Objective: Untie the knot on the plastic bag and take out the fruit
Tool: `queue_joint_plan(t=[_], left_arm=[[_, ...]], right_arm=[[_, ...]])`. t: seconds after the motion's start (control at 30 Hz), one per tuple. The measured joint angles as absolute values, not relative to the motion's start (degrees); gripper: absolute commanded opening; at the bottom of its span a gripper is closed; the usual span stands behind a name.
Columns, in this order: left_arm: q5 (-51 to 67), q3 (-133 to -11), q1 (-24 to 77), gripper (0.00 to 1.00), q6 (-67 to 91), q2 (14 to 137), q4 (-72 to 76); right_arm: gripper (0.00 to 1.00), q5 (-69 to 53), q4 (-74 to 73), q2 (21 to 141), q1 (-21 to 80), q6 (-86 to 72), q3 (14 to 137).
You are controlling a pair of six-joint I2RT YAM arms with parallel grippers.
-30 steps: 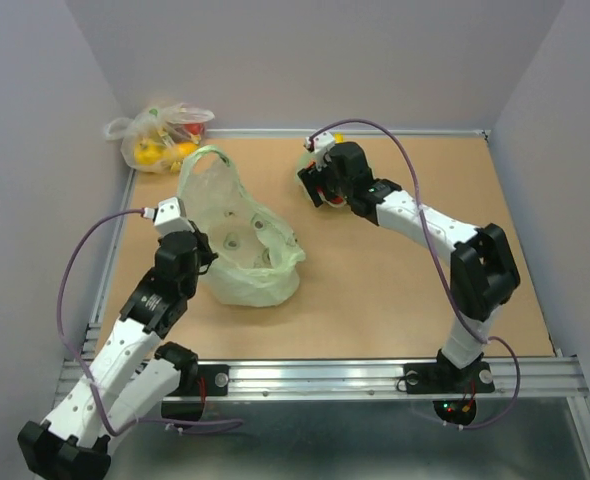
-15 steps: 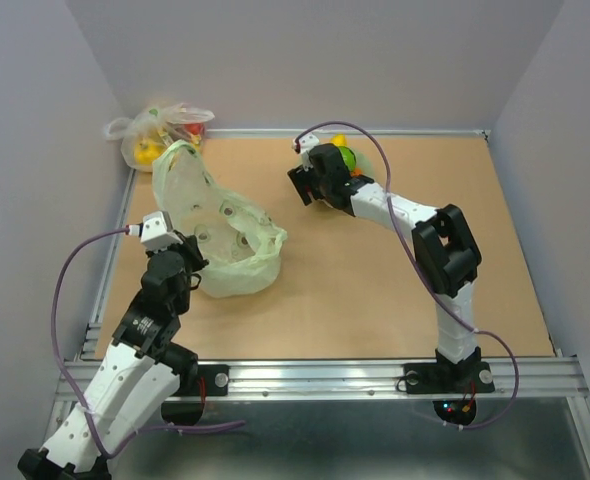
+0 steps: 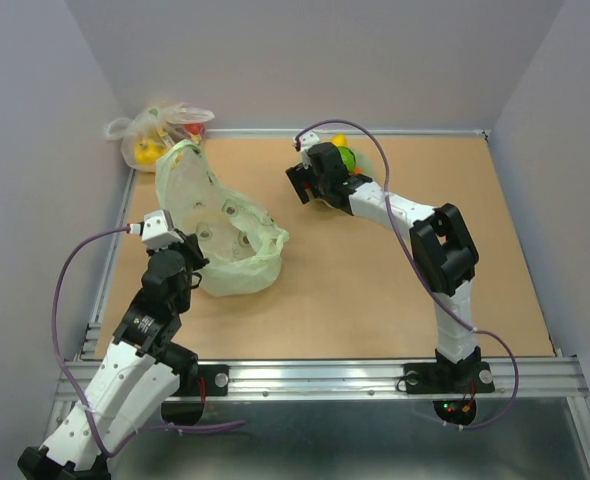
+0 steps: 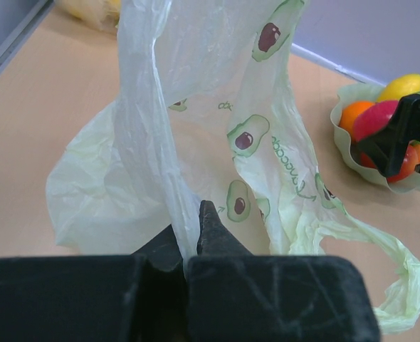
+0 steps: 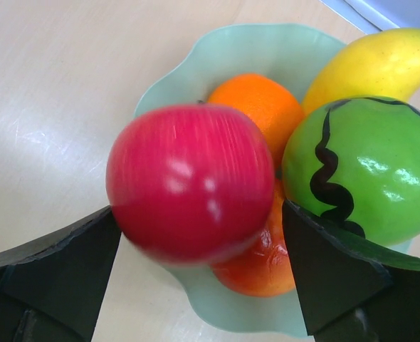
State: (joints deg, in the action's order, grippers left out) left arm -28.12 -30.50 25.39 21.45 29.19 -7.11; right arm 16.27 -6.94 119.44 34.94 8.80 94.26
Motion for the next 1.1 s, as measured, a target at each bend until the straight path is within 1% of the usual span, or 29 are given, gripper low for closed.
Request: queue_joint_plan(t=[0.03,0.77,0.9,1.1], left_arm=[[-28.1,-30.5,25.4,0.02,21.5,29.2,-7.0],[-28.1,-30.5,25.4,0.02,21.4,29.1,-6.6],[-28.1,-30.5,25.4,0.02,21.4,28.8,-6.7],[-27.5,-30.5,25.4,0.02,21.4,27.1,-6.9]], right_arm=[[1.0,16.3,-6.9,119.4,34.9,8.8,94.3],[1.0,14.8,-7.1,117.8,34.9,7.9,94.2],[1.0,13.5,-7.1,114.3,34.9,7.2,94.2],[1.0,11.2,-6.9,104.4,35.0,5.2,93.6]])
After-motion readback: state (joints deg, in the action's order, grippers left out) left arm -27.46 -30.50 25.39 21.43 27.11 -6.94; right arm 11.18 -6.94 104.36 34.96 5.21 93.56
